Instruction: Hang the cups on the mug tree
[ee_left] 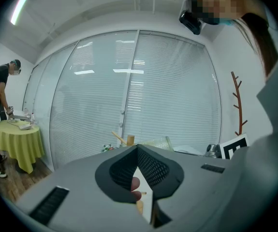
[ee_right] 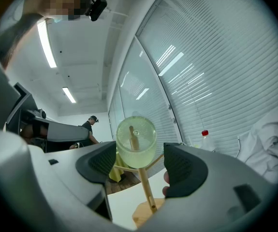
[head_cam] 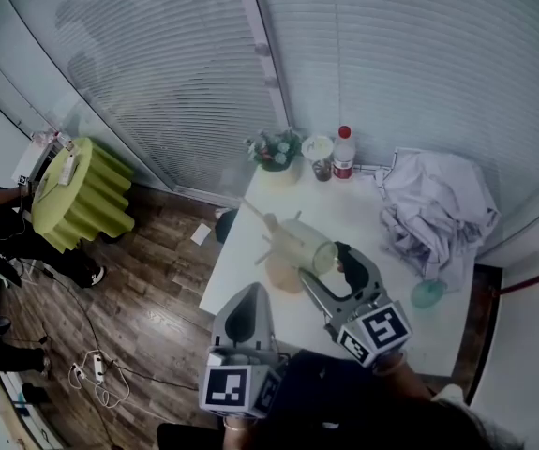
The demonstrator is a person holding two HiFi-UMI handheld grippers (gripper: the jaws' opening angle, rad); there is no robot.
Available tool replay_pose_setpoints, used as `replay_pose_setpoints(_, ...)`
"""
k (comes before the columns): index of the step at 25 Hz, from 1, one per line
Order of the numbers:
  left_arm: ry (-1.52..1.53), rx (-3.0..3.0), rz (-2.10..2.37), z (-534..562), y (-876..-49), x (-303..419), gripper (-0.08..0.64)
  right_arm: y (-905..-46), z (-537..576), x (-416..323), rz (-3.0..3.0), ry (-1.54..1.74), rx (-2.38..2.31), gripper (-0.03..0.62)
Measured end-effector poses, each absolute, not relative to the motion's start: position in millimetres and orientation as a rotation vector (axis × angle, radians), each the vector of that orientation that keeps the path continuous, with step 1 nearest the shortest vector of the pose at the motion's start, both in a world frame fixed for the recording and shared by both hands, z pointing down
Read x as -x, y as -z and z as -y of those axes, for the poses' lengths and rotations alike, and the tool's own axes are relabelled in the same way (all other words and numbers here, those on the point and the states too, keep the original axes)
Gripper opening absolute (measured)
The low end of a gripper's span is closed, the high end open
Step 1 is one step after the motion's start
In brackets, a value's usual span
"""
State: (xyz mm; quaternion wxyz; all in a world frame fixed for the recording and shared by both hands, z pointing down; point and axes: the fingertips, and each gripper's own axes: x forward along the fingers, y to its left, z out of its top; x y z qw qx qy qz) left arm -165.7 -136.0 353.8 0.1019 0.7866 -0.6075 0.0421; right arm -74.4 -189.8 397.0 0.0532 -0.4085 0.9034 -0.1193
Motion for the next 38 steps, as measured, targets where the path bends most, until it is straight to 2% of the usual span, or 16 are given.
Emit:
replay_pose_setpoints(21,-0.069,-2.276,1.898,113,-351,146,-0.002,-406,165,46,-2.811,0.386,1.186,0.298)
replay_pose_setpoints(33,-0.07,-2.249,1.944,92,-347,123,-0.002,-401,149,20,-2.807,0.362,1.174,0.226)
replay_pose_setpoints(36,-0.054,-2.26,1.94,90,-345,121,-0.002,-397,146,13,-2.795,0.334,1.21,0.179)
replay_pose_setpoints(38,-0.058,-2.269,1.927,88,-344,119,-0.002,-394,144,10,-2.789,0.323,1.226,0.174)
